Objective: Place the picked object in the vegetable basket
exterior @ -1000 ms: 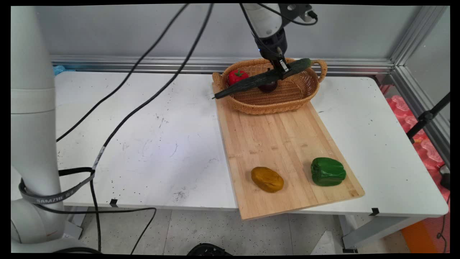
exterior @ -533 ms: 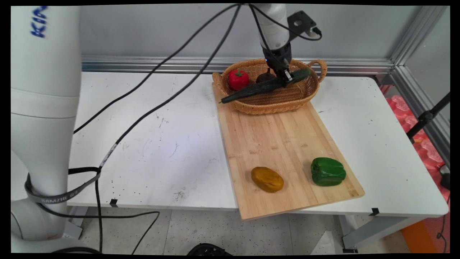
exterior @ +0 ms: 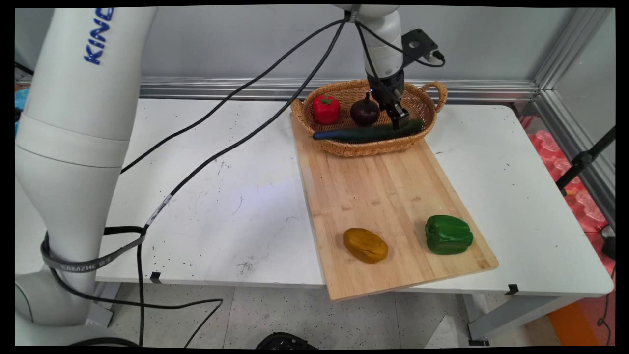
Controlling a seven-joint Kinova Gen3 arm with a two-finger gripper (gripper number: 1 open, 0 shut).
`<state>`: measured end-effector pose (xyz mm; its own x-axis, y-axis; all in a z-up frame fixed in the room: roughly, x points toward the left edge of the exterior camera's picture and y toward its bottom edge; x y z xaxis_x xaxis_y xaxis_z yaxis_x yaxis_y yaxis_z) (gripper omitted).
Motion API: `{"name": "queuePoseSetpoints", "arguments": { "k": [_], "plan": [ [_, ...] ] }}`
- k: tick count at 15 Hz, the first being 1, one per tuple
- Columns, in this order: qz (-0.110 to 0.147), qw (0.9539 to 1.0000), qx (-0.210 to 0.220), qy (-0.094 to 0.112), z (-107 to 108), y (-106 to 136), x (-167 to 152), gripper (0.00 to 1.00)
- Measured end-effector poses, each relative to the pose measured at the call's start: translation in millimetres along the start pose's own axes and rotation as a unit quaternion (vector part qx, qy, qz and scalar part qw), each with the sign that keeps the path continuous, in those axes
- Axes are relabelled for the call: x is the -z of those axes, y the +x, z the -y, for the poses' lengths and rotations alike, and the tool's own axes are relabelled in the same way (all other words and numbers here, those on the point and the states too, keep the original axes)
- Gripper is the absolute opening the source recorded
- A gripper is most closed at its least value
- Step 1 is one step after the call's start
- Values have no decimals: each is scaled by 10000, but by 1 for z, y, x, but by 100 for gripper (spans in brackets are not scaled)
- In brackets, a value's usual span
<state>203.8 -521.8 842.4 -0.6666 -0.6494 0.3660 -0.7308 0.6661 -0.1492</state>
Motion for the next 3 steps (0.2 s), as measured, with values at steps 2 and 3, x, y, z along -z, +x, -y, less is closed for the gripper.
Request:
{"name": "queuePoseSetpoints", "arguments": {
  "k": [2, 3],
  "plan": [
    [-1, 10000, -32, -9, 1, 2, -3, 100],
    [-8, 10000, -53, -11, 1, 3, -4, 100]
  ]
}}
